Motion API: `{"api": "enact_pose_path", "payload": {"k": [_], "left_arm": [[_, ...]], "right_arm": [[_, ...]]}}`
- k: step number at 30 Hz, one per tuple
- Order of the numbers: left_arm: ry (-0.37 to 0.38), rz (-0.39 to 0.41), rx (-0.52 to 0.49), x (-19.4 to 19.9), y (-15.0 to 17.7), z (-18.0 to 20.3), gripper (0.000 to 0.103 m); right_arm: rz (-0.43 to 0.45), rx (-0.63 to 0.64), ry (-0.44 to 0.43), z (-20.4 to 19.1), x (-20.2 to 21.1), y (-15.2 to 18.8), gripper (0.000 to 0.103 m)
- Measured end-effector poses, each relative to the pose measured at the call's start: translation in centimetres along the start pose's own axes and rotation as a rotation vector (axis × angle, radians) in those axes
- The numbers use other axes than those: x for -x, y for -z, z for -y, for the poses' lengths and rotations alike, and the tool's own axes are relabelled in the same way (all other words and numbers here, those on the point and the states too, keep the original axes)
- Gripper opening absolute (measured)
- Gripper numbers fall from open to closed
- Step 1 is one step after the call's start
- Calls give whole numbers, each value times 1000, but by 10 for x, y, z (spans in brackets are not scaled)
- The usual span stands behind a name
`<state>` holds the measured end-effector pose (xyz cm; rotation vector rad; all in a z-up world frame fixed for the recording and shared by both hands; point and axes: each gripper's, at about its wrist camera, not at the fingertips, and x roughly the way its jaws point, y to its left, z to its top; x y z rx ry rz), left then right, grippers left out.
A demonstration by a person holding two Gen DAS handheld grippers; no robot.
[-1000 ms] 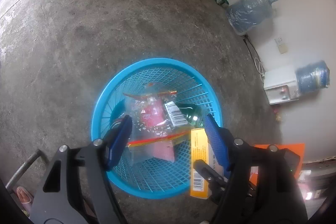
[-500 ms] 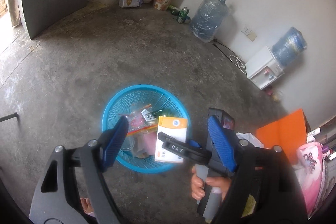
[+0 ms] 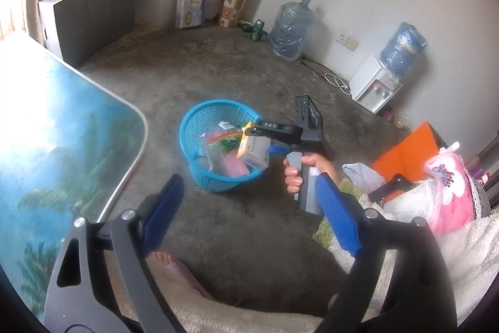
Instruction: Collect trash
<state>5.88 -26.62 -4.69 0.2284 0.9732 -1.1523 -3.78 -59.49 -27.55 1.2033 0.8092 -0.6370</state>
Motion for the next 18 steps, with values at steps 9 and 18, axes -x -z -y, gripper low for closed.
{"api": "enact_pose_path", "payload": {"k": [9,18], "left_arm": [[-132,41,118,54,57,-23,82],[-175,90,96,51,59,-13,82]], "right_arm": [[40,-104,88,21,-2,-10,83],[-22,-18,23,-17,21,25,83]]}}
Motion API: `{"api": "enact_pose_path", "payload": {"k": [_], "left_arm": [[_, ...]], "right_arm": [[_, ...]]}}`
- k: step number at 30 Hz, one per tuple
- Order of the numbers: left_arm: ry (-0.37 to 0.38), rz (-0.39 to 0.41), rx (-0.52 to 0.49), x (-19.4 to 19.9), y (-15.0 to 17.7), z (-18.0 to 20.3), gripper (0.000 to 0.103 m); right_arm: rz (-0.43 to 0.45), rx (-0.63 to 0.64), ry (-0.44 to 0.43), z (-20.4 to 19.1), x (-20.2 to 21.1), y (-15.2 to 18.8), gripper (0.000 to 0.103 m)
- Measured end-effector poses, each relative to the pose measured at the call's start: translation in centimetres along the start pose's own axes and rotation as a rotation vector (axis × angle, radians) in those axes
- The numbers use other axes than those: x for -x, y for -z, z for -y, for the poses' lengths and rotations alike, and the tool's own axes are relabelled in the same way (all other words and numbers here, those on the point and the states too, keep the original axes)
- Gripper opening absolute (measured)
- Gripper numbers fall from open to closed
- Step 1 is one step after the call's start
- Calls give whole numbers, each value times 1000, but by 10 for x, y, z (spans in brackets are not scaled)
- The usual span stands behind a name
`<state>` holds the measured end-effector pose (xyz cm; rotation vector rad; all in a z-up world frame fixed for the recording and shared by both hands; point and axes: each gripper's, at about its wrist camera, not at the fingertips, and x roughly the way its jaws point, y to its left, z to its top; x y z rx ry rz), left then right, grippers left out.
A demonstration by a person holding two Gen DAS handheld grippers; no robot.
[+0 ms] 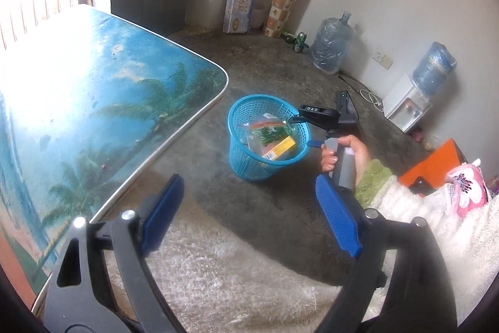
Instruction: Collect trash
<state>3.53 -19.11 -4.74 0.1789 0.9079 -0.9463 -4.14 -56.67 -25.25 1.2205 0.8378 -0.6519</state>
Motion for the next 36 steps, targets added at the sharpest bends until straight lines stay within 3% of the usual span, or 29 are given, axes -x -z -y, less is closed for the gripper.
{"api": "enact_pose_path", "payload": {"k": [3,6,10,16,23,26,32,36], "left_arm": [[-58,59,-21,7,-2,5,87],[-108,89,-29,14,-1,8,90],[-145,104,-11,22,1,8,93],[-225,179,44,44,1,10,94],[-343,189,110,60,1,9,94],[-381,186,121,63,5,7,94],[-357,164,151,67,9,1,94],[-443,119,155,62,10,-3,94]], "right_arm": [[26,122,3,-23,41,31,83],[85,313,64,-54,90,74,83],[216,553,172,-91,153,137,94],[359,731,255,-124,206,204,96],[468,841,270,-151,238,251,97],[521,860,323,-157,245,262,97],[543,741,384,-148,251,263,97],[561,703,433,-144,252,264,96]]}}
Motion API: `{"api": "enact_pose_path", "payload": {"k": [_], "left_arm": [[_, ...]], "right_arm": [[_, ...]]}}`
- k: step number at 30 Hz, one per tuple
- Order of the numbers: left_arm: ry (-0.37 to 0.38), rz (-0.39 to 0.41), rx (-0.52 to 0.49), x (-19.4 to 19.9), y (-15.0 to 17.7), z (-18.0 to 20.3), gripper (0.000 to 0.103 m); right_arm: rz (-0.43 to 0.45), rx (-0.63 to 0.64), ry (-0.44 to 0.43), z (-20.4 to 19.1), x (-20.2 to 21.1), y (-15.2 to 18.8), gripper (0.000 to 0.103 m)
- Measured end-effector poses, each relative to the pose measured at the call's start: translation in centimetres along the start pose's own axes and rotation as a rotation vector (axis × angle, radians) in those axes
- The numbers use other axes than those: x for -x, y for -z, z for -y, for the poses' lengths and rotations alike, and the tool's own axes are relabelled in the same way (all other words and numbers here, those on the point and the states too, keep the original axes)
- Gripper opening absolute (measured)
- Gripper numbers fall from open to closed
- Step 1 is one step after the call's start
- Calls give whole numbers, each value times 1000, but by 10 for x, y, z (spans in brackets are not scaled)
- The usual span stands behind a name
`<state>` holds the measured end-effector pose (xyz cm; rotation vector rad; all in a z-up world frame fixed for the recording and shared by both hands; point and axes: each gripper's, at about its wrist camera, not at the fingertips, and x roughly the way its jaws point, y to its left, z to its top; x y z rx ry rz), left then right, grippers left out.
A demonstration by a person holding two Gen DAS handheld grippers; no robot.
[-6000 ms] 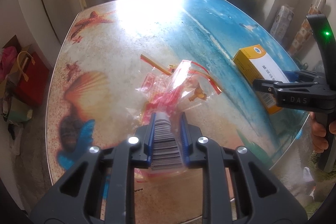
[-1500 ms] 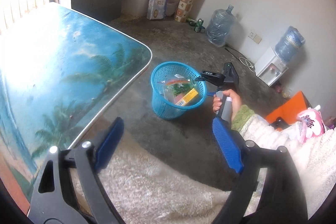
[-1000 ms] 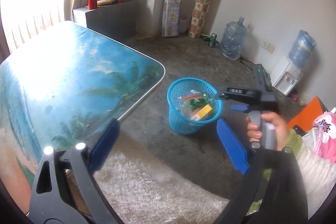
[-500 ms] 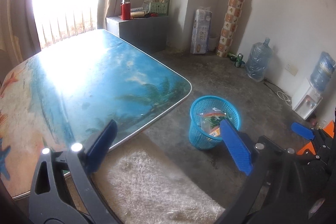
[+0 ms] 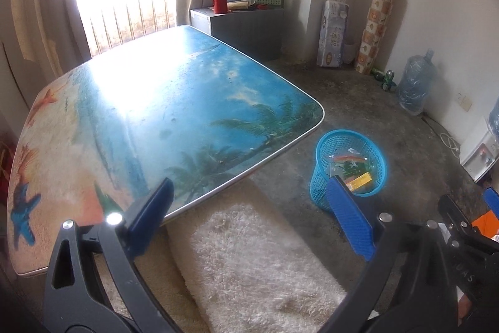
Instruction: Collect trash
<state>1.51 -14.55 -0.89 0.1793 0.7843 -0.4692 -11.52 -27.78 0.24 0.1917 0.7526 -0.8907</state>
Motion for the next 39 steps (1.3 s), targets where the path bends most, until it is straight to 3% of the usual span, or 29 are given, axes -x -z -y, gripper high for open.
{"api": "enact_pose_path", "payload": {"k": [5,23,39], "left_arm": [[-35,-22,-17,0,4,-1,94],[-105,-33,73,6,7,-20,94],[-108,-38,52,9,7,-17,94]], "right_arm": [[-12,19,57,-5,-3,1,96],[-22,29,30,-20,2,1,96],[-26,9,29,-18,4,1,96]]}}
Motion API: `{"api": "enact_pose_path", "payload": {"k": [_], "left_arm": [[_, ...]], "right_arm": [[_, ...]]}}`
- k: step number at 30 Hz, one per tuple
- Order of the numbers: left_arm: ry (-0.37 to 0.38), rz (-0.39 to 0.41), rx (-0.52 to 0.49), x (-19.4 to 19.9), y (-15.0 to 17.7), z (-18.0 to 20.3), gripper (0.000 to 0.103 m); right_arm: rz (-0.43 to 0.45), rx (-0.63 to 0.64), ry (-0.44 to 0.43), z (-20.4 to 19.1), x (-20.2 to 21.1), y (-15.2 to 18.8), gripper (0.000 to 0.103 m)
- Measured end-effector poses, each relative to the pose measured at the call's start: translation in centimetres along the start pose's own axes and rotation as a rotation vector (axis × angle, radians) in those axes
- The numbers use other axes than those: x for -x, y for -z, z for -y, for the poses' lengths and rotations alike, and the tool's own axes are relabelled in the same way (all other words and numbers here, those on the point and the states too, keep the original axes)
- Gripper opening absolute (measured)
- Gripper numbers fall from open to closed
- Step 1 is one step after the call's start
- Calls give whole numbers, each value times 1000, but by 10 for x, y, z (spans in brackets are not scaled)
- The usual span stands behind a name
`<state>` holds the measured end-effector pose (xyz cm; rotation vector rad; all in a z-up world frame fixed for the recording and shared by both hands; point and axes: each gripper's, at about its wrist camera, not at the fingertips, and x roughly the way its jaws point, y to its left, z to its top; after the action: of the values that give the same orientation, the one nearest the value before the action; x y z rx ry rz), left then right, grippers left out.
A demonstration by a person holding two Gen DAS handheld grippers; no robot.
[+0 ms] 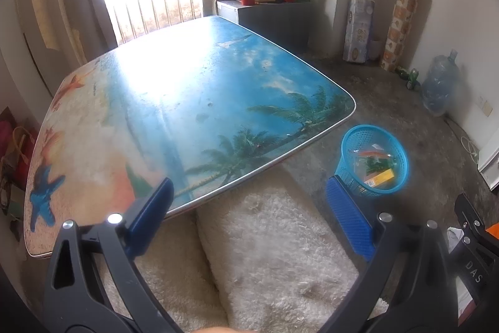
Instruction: Collect trash
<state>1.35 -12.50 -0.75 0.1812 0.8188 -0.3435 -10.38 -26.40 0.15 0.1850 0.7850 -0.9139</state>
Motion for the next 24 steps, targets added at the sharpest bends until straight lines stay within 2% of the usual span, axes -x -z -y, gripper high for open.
{"api": "enact_pose_path", "payload": {"k": [24], "left_arm": [[-4,-6,-23,-1,1,6,94]], "right_arm": [[-5,-19,-1,6,-2,2,96]]}}
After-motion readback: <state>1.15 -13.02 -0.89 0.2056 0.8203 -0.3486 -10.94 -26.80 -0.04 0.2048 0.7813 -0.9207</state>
